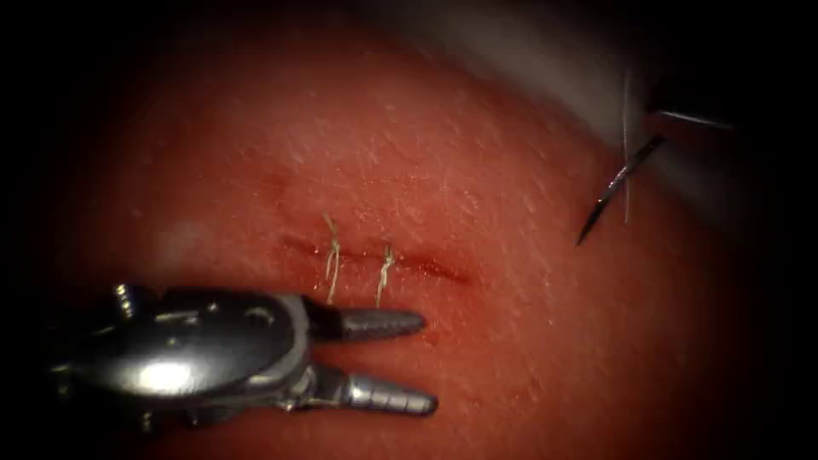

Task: Wound Closure

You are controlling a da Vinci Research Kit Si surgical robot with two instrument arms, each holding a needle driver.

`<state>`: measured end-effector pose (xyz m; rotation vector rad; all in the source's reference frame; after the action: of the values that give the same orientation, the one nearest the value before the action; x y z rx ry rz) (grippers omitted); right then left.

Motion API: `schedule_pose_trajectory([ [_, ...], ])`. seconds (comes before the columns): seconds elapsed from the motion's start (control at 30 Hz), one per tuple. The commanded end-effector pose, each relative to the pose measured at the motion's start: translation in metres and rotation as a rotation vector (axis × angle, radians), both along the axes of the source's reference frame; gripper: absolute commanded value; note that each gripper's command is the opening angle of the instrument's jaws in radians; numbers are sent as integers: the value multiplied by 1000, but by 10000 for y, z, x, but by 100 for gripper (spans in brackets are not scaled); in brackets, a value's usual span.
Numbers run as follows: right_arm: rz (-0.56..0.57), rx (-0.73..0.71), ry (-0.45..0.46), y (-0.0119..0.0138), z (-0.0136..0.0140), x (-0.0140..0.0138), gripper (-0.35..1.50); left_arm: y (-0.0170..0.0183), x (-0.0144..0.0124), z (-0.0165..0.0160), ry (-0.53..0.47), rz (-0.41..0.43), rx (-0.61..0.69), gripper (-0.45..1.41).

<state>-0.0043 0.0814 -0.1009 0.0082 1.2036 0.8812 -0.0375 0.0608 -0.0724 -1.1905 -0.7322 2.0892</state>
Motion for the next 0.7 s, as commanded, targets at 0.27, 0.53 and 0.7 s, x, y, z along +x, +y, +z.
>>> schedule_pose_trajectory([
  [0.27, 6, -22, 13, -5, 14, 37, -35, 8, -12, 20, 187, 26, 20, 36],
  [0.53, -4, -27, 30, -3, 14, 54, -35, 6, -10, 55, 281, 51, -14, 34],
  [0.7, -70, -103, 20, -3, 5, 73, -35, 1, -10, 61, 292, 53, -18, 32],
])
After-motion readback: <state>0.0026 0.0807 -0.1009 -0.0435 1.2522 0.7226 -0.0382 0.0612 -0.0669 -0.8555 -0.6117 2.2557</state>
